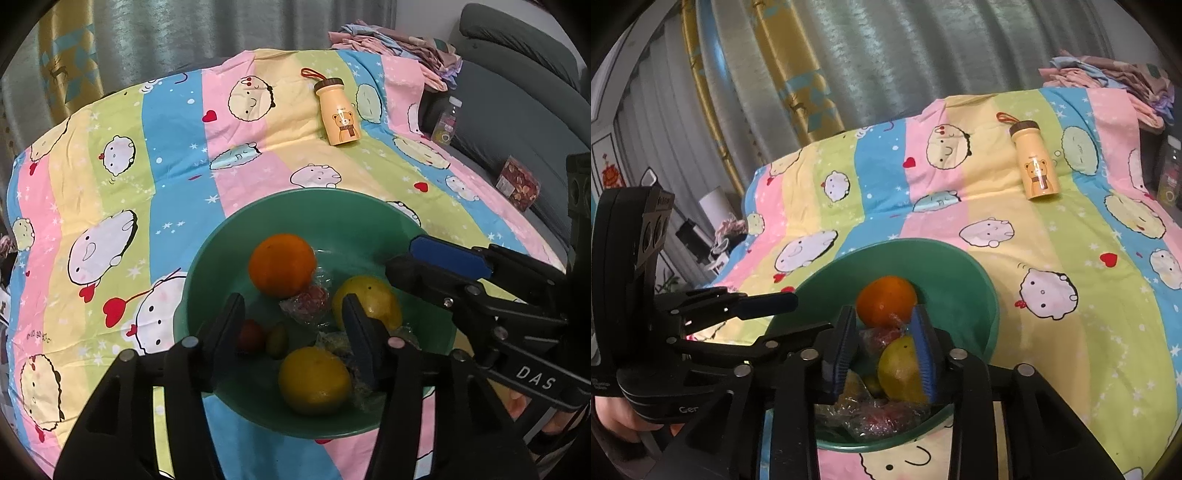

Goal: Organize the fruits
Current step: 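Open both grippers inside the bowl to release the olives, then lift both open grippers out of the bowl and back away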

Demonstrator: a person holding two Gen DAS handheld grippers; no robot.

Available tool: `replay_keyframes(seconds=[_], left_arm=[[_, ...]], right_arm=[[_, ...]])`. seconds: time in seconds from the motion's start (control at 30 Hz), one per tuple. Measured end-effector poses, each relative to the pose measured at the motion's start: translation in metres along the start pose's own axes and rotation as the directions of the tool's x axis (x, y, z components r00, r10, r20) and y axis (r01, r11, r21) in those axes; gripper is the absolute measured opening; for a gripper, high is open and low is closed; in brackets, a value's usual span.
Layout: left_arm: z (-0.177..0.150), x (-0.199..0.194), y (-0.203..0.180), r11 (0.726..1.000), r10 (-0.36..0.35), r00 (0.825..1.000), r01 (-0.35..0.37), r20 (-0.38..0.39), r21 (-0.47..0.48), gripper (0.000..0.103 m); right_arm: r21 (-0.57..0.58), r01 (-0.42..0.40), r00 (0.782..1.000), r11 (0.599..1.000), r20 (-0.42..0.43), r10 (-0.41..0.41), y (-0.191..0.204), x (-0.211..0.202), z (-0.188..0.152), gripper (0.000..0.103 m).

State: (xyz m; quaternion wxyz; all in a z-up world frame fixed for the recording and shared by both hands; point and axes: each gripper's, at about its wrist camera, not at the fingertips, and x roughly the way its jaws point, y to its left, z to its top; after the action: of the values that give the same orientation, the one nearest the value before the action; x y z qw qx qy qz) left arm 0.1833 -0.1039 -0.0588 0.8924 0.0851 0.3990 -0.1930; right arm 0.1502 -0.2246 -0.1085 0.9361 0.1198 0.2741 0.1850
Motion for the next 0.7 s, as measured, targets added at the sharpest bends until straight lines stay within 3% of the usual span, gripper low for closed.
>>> replay_keyframes(seconds=[0.1,0.27,0.4,0.57,0.63,0.7], left_arm=[[0.000,-0.002,0.003,1.000,0.001,1.000,0.000,0.007,-0.020,0.061],[-0.002,-0.006,0.003,0.999,0.012,1.000,-0.011,0.014,-0.036,0.076],[-0.004,-0.010,0.003,0.999,0.032,0.999,-0.032,0.024,-0.036,0.087],[-0.007,-0.017,0.005,0.997,0.059,0.998,-0.058,0.031,-0.044,0.090],[-0.009,-0.022,0.006,0.996,0.078,0.996,-0.075,0.038,-0.052,0.100],[-0.011,-0.026,0.007,0.994,0.089,0.995,-0.086,0.048,-0.060,0.102]], right_arm=[[0.024,-0.008,1.000,1.000,0.013,0.008,-0.004,-0.003,0.001,0.051],[0.039,-0.007,0.999,0.999,0.035,0.006,-0.008,-0.008,0.003,0.062],[0.048,-0.006,0.999,0.999,0.044,0.004,-0.010,-0.010,0.003,0.067],[0.064,-0.016,0.999,0.998,0.052,0.013,-0.013,-0.013,0.003,0.069],[0.069,-0.016,0.998,0.998,0.055,0.013,-0.013,-0.015,0.004,0.071],[0.072,-0.024,0.998,0.997,0.059,0.020,-0.013,-0.016,0.004,0.071]])
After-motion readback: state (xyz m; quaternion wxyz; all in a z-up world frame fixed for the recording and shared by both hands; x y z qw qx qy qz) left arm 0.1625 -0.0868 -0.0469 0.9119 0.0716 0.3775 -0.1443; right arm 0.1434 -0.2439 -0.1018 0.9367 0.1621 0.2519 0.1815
